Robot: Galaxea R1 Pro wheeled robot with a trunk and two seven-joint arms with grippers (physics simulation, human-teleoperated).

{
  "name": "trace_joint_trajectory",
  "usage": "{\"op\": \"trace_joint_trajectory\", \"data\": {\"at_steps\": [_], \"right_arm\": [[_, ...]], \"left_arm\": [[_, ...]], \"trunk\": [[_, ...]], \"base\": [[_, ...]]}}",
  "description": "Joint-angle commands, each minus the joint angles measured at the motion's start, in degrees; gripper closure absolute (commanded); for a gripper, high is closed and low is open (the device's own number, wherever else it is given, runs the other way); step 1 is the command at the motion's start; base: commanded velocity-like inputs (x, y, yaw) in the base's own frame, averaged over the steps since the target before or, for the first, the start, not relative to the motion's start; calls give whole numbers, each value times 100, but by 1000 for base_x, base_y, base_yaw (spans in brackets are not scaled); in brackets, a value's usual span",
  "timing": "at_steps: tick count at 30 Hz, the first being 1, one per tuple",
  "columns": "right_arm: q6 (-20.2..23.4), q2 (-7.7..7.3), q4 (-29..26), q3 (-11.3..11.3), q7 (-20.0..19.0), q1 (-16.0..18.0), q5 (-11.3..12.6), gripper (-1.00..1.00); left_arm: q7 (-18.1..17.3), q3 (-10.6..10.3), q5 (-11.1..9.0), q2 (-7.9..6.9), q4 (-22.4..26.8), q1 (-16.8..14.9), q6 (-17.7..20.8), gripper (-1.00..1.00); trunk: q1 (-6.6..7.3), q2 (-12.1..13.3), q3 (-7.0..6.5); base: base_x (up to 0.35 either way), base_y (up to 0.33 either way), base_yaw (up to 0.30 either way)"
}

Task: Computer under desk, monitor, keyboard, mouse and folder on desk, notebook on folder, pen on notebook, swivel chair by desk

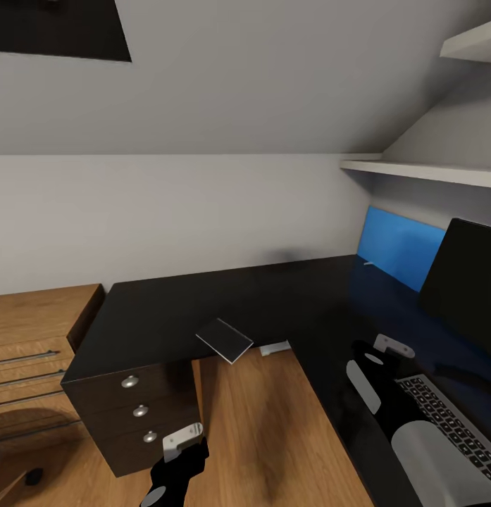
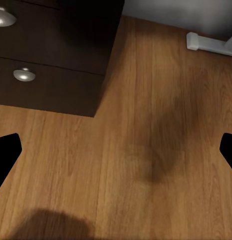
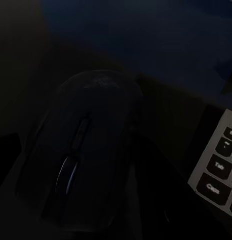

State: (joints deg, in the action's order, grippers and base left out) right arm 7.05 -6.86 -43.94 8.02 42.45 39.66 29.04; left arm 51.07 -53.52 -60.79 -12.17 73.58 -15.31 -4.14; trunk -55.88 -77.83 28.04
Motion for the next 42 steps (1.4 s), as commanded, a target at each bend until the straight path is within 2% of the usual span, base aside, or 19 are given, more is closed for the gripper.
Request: {"op": "trace_joint_trajectory", "data": {"at_steps": [1, 8, 9, 27, 32, 34, 38, 42], "right_arm": [[27, -9, -9, 33, 52, 3, 34, 100], [25, -9, -9, 33, 52, 3, 32, 100], [25, -9, -9, 33, 52, 4, 32, -100], [-1, -9, -16, 39, 52, 3, 27, -100], [-16, 1, -297, 71, 48, 0, 26, -100], [-10, 46, -416, 82, 59, -1, 27, -100], [-3, 275, -595, 78, 71, -2, 6, -100], [-6, 353, -618, 90, 73, -5, -1, -100]], "left_arm": [[23, -18, -47, -5, 7, -10, -43, -100], [25, -18, -47, -5, 7, -8, -43, -100], [25, -18, -47, -5, 7, -8, -43, -100], [34, -18, -45, -14, 14, -8, -43, -100], [34, -18, -46, -14, 12, -11, -43, -100], [34, -17, -47, -14, 9, -11, -43, -100], [34, -18, -44, -14, 8, -8, -43, -100], [34, -18, -45, -14, 7, -7, -43, -100]], "trunk": [[0, -4, 6], [0, -4, 6], [0, -4, 6], [0, -4, 6], [0, -4, 6], [0, -4, 6], [0, -4, 6], [0, -4, 6]], "base": [[0, 0, 0], [0, 0, 0], [0, 0, 0], [0, 0, 0], [0, 0, 0], [0, 0, 0], [0, 0, 18], [0, 0, 174]]}}
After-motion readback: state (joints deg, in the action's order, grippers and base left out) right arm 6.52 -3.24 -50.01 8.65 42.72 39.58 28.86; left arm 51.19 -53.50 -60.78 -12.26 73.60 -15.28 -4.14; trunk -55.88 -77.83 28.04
